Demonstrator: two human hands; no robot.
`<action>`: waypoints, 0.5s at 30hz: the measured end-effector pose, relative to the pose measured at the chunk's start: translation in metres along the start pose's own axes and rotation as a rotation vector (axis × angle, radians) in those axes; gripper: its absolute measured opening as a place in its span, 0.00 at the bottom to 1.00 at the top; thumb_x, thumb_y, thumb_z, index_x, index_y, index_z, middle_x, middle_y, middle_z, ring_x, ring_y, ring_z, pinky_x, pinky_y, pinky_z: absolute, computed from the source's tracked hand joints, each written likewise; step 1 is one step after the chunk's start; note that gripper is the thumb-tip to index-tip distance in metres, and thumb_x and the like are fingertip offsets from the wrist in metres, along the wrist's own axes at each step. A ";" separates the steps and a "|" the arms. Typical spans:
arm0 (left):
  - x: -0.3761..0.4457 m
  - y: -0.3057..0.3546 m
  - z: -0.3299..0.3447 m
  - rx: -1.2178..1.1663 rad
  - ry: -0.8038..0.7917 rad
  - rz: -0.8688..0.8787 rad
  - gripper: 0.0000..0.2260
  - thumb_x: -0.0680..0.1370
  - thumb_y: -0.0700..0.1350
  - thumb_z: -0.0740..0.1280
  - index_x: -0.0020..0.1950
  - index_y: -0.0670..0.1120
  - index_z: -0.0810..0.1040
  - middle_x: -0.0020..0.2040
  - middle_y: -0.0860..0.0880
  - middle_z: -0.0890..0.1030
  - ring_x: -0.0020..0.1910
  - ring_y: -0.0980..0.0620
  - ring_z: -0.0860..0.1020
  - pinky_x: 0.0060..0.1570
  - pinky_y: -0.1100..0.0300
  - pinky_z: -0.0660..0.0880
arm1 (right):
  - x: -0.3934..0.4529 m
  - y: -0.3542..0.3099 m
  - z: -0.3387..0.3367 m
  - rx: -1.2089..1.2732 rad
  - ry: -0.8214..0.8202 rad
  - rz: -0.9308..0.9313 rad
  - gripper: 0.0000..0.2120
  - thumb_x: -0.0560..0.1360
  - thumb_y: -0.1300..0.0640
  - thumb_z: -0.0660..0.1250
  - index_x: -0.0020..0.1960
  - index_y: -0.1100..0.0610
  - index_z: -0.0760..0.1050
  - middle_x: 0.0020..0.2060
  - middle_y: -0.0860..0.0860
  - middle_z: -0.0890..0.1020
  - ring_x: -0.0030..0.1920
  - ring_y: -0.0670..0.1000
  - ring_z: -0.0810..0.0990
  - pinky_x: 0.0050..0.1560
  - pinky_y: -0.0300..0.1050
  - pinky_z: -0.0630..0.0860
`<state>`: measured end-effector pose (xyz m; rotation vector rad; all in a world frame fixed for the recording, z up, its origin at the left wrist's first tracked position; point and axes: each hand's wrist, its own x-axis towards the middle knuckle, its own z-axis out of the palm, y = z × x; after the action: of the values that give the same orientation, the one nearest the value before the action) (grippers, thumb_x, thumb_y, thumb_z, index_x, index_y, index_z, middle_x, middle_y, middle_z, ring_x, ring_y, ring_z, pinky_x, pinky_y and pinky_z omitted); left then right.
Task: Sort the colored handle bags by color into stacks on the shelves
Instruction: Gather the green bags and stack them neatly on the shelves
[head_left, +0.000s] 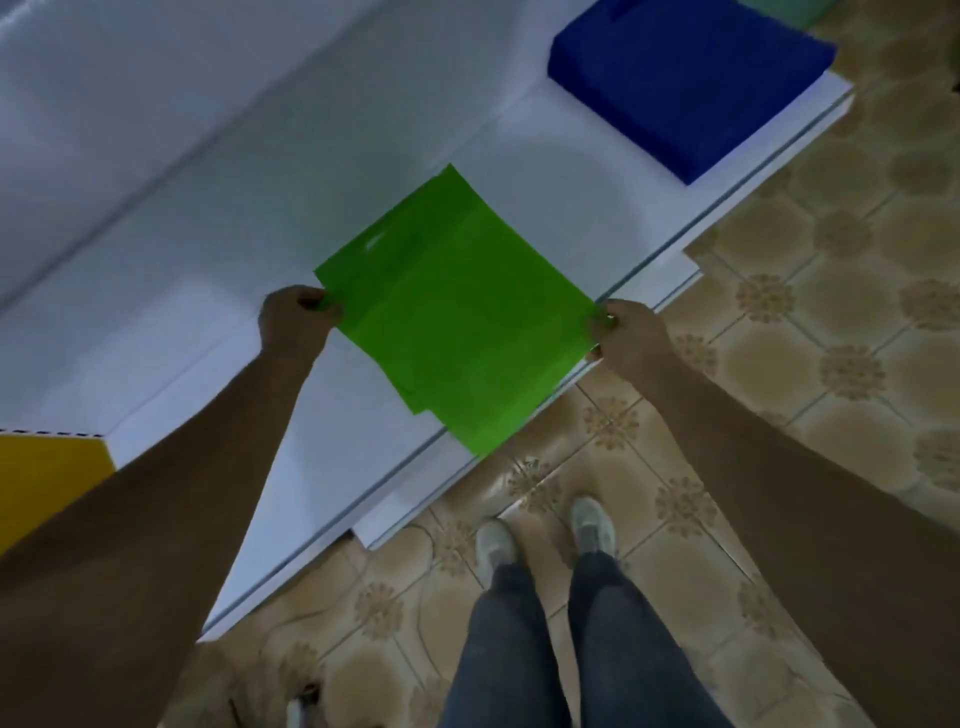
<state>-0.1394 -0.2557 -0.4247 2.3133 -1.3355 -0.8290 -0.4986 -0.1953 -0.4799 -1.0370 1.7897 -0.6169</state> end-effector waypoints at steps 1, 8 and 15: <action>0.012 -0.005 0.005 -0.045 0.029 -0.039 0.15 0.70 0.42 0.76 0.56 0.41 0.83 0.49 0.40 0.84 0.50 0.41 0.82 0.51 0.51 0.78 | 0.012 0.000 0.008 0.014 -0.008 0.014 0.07 0.80 0.62 0.62 0.56 0.59 0.76 0.43 0.57 0.79 0.20 0.40 0.75 0.23 0.32 0.72; 0.078 -0.027 0.030 -0.160 0.183 -0.157 0.23 0.74 0.49 0.71 0.67 0.46 0.73 0.65 0.41 0.75 0.60 0.42 0.78 0.59 0.51 0.77 | 0.071 -0.025 0.043 -0.124 -0.080 -0.008 0.08 0.79 0.67 0.61 0.56 0.61 0.74 0.50 0.57 0.81 0.42 0.55 0.84 0.41 0.44 0.82; 0.053 -0.043 0.067 0.014 -0.003 -0.184 0.22 0.76 0.49 0.67 0.70 0.49 0.72 0.63 0.41 0.76 0.56 0.40 0.78 0.53 0.51 0.77 | 0.068 -0.019 0.068 -0.721 0.145 -0.202 0.14 0.76 0.61 0.61 0.62 0.62 0.69 0.58 0.60 0.71 0.57 0.61 0.70 0.53 0.51 0.70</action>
<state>-0.1329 -0.2811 -0.5168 2.4747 -1.1449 -0.8811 -0.4436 -0.2615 -0.5270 -1.7039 2.1064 -0.1476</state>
